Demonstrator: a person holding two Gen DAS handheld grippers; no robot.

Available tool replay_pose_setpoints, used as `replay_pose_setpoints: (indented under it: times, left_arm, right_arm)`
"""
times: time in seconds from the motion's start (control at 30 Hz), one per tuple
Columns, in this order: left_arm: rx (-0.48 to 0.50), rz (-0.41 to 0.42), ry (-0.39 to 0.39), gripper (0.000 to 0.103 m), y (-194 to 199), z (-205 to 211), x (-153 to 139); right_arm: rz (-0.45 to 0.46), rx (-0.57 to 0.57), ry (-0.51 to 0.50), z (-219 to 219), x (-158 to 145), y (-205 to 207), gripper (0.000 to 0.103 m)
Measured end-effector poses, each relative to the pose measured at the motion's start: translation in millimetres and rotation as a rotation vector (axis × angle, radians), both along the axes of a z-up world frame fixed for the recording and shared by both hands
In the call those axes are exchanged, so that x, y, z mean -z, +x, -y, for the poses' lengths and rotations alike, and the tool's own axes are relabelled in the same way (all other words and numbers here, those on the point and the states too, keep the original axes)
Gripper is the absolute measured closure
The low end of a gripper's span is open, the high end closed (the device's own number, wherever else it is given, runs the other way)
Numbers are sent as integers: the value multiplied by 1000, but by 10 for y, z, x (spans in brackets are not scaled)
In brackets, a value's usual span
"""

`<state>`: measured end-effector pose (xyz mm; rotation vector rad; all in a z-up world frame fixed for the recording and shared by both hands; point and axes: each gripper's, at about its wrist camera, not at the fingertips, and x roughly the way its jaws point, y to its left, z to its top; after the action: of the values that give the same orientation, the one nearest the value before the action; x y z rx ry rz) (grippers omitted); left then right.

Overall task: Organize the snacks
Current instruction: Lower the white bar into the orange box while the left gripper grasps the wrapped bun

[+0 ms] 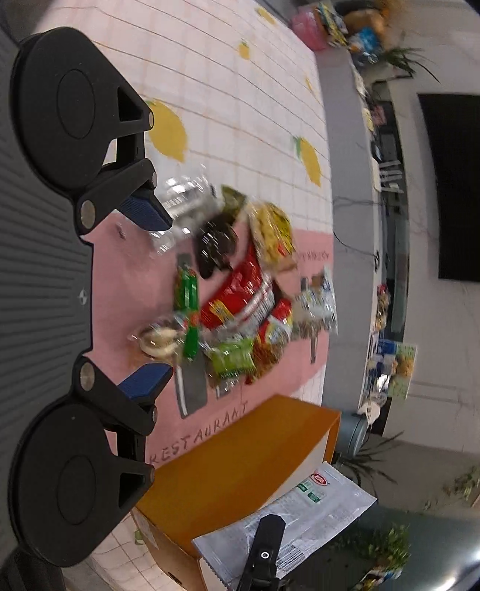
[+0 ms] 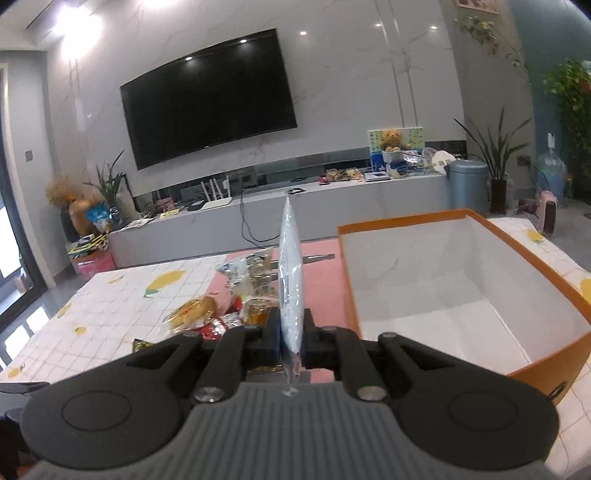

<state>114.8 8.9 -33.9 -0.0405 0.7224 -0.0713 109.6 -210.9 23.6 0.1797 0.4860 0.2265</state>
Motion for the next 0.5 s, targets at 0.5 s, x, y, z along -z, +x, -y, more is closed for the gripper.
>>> replay_pose_setpoints:
  times: [0.5]
  left_arm:
    - [-24,-98,42,8,499,390,376]
  right_arm:
    - [13,4,5,-22,42,-6,97]
